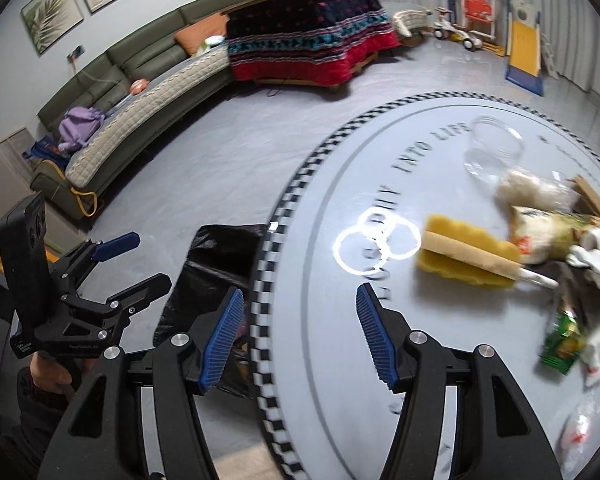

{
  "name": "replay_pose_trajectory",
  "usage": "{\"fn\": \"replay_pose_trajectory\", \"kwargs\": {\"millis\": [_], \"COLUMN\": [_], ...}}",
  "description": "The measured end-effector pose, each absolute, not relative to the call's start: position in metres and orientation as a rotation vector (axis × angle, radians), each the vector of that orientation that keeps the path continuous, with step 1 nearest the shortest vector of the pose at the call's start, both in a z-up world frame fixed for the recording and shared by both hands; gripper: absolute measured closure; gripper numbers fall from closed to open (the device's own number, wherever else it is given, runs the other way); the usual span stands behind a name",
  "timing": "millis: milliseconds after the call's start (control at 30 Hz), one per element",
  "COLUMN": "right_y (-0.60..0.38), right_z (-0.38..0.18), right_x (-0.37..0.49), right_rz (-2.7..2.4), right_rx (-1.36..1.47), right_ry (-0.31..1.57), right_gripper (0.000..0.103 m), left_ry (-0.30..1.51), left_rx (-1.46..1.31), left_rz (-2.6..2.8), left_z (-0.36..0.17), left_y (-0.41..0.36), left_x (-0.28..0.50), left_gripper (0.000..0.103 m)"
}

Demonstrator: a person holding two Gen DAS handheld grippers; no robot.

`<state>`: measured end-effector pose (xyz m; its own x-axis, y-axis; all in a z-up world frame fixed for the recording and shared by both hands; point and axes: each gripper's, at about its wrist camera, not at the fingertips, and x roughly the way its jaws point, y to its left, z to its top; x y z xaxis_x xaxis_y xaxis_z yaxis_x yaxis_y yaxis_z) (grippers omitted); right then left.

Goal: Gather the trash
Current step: 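Grasp the yellow sponge brush with the left gripper while the right grasps the clear plastic bag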

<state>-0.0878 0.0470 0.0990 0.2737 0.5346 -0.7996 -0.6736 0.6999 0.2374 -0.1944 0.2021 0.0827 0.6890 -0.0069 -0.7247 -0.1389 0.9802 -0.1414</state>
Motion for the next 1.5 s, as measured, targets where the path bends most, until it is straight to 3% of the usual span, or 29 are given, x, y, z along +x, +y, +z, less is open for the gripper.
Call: {"fn": "replay_pose_trajectory", "kwargs": {"millis": [367,767,1133,1267,1500], "right_y": [-0.073,-0.194,-0.231,-0.233,-0.235], "right_z": [0.097,0.06,0.013,0.004,0.003], "right_x": [-0.043,-0.031,-0.036,-0.031,-0.031], "right_rz": [0.592,0.381,0.309,0.309,0.332], "right_rx": [-0.069,-0.012,-0.056,-0.051,-0.023], "right_ry": [1.024,1.104,1.205,1.229,1.224], "right_gripper": [0.038,0.035,0.034,0.047,0.052], "left_ry": [0.846,0.899,0.95,0.993,1.041], "left_rx": [-0.026,0.117,0.307,0.336,0.372], "left_rz": [-0.132,-0.303,-0.407,-0.441,-0.438], "left_z": [0.091,0.082,0.059,0.046,0.023], "left_y": [0.117,0.056,0.014,0.008,0.007], "left_x": [-0.116,-0.039,0.018,0.037,0.047], "left_gripper": [0.006,0.006,0.006,0.006,0.006]}}
